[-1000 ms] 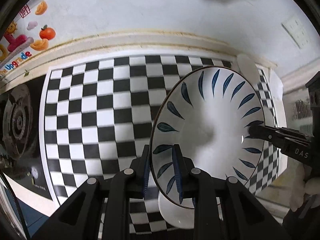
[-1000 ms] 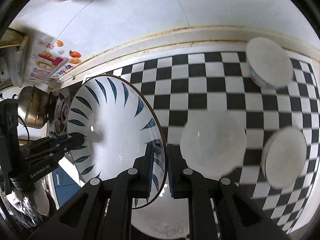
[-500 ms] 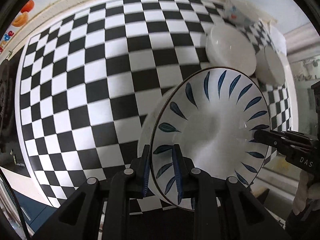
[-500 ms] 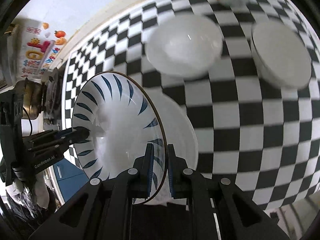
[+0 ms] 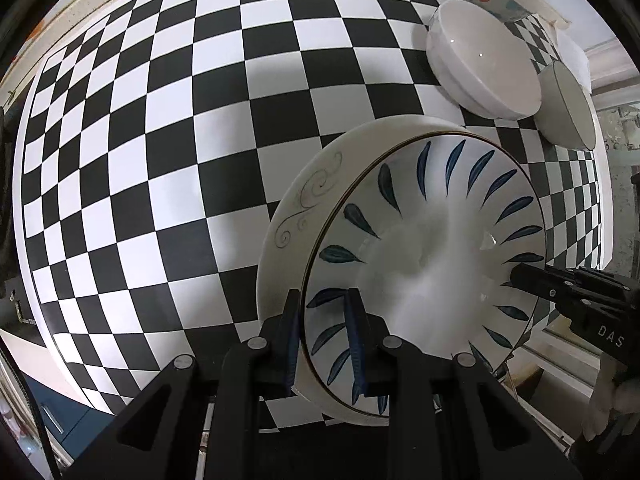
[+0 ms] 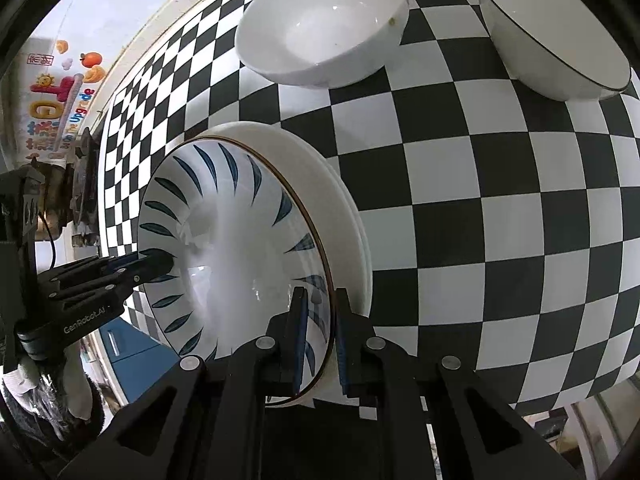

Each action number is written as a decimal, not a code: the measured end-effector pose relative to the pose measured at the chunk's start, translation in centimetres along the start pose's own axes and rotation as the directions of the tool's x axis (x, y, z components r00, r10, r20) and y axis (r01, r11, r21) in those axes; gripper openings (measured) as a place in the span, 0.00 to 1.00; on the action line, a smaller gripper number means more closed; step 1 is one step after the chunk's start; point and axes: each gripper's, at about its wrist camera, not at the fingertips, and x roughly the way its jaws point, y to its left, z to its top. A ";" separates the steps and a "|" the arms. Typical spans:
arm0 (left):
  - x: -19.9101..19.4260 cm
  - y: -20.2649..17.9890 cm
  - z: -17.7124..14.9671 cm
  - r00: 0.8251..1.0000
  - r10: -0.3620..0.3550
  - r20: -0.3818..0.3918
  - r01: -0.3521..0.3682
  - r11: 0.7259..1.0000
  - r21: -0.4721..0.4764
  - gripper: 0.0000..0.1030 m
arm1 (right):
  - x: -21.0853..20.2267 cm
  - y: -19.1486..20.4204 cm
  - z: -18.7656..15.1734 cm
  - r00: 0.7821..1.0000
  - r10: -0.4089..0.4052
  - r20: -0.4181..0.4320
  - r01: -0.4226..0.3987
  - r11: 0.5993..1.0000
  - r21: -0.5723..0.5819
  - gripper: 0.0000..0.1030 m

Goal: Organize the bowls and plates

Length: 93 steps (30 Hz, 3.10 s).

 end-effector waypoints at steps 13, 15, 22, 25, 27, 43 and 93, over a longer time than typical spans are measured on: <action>0.1 0.7 -0.7 1.000 0.012 0.022 -0.010 0.998 -0.060 0.20 | 0.2 0.8 0.4 0.999 -0.043 -0.005 0.043 0.998 -0.055 0.14; 0.1 0.7 -0.9 1.000 0.015 0.024 -0.013 0.997 -0.072 0.21 | 0.2 1.0 0.4 0.999 -0.052 -0.007 0.051 0.996 -0.069 0.14; -0.2 1.0 -1.6 0.999 0.022 0.029 -0.019 0.994 -0.105 0.22 | 0.3 1.2 0.4 0.998 -0.055 -0.024 0.053 0.996 -0.068 0.17; -0.2 1.2 -2.0 1.000 0.013 0.023 -0.010 0.994 -0.113 0.22 | 0.3 1.3 0.4 0.998 -0.062 -0.026 0.060 0.996 -0.059 0.18; -0.3 1.4 -2.2 1.000 0.015 0.024 -0.012 0.993 -0.114 0.22 | 0.2 1.6 0.3 0.997 -0.077 -0.021 0.076 0.995 -0.062 0.19; -7.8 2.1 -7.2 0.964 0.090 0.250 -0.064 0.992 -0.113 0.71 | -4.3 6.5 -3.9 0.964 -0.205 0.169 0.220 0.973 -0.076 0.76; -15.0 -4.9 -4.6 0.927 0.010 0.375 0.021 0.997 -0.080 0.70 | -21.0 5.1 -10.6 0.852 -0.018 0.523 0.025 1.000 -0.006 0.86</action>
